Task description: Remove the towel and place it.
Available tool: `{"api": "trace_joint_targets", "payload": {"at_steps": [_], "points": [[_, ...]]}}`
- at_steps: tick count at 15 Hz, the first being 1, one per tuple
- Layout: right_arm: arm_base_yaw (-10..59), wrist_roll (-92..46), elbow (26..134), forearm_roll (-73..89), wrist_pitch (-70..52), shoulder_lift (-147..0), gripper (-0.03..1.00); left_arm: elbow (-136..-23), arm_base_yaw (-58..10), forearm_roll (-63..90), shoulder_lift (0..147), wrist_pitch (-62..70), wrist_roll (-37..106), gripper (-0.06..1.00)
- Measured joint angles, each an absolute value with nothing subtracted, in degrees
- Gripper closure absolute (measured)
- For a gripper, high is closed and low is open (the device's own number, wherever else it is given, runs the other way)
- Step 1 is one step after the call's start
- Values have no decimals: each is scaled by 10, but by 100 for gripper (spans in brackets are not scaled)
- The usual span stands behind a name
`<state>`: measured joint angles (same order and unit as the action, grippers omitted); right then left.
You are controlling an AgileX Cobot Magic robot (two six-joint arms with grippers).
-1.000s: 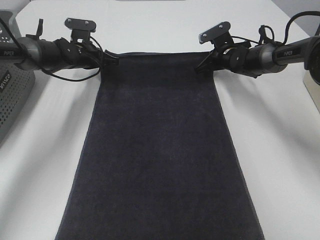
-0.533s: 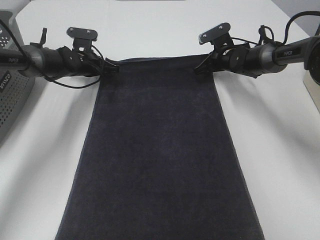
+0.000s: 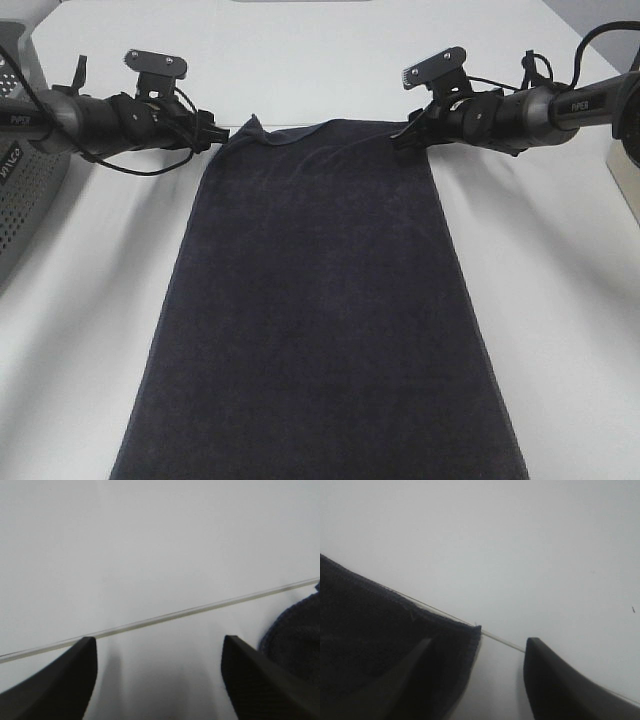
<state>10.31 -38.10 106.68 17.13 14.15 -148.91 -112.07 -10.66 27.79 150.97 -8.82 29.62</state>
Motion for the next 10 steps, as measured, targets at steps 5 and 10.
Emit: {"api": "trace_joint_targets", "payload": {"at_steps": [5, 10], "points": [[103, -366, 1067, 181, 135, -1472, 40, -1121, -107, 294, 1503, -103, 292, 22], [103, -313, 1069, 242, -10, -1404, 40, -1167, -89, 325, 1432, 35, 277, 22]]}}
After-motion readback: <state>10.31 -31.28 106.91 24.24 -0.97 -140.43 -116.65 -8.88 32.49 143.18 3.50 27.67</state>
